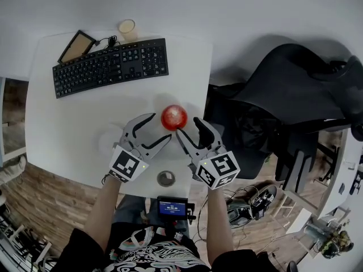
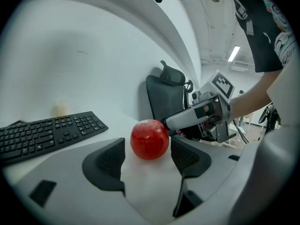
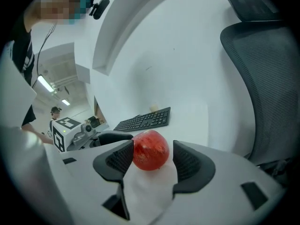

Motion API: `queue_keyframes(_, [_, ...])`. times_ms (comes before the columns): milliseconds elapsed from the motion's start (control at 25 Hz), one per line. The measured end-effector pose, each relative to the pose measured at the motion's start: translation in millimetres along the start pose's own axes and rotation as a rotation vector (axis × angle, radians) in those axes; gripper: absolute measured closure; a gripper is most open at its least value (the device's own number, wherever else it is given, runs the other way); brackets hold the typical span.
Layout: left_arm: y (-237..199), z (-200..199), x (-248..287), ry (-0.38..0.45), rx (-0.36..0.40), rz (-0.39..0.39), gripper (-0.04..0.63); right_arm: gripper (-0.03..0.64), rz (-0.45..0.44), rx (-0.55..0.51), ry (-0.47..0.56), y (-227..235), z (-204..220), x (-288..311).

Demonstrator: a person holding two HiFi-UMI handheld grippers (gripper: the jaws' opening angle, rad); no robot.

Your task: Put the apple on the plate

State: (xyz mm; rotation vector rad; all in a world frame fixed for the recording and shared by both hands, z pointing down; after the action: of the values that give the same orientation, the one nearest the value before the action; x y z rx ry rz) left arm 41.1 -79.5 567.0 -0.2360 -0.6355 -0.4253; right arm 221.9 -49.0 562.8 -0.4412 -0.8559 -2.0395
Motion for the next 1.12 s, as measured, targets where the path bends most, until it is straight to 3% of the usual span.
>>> queue_keyframes(280, [-3,-4,5,-0.022,0.024,0.012,0.287,0.35,-0.063,0.042,0.003,6,-9,7])
queue_keyframes(480, [4,-3,18,-0.083,0.111,0.025,0.287,0.348,-0.1,0.059,-0.01,10,-13,10])
queue_keyframes(760, [2,-9,25,-0.066,0.097,0.03,0.287,0.348,-0.169,0.063,-0.058,9,-9,17])
queue_keyframes(1120, [2,-10,27,-0.063,0.132,0.027,0.287,0.348,-0.179,0.083,-0.064,9,-5,18])
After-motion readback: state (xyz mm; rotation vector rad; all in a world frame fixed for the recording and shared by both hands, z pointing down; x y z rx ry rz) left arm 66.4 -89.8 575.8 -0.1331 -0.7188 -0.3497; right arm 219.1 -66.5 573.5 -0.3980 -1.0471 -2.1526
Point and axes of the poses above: the fingertips, and each gripper's own axes: x forward along the fingers, y to its right, z out of its underside, the point moved 9 cm from there along -x, backward along the fingers, and after that the axes turned 14 degrees about -y, right-handed, at the moved point
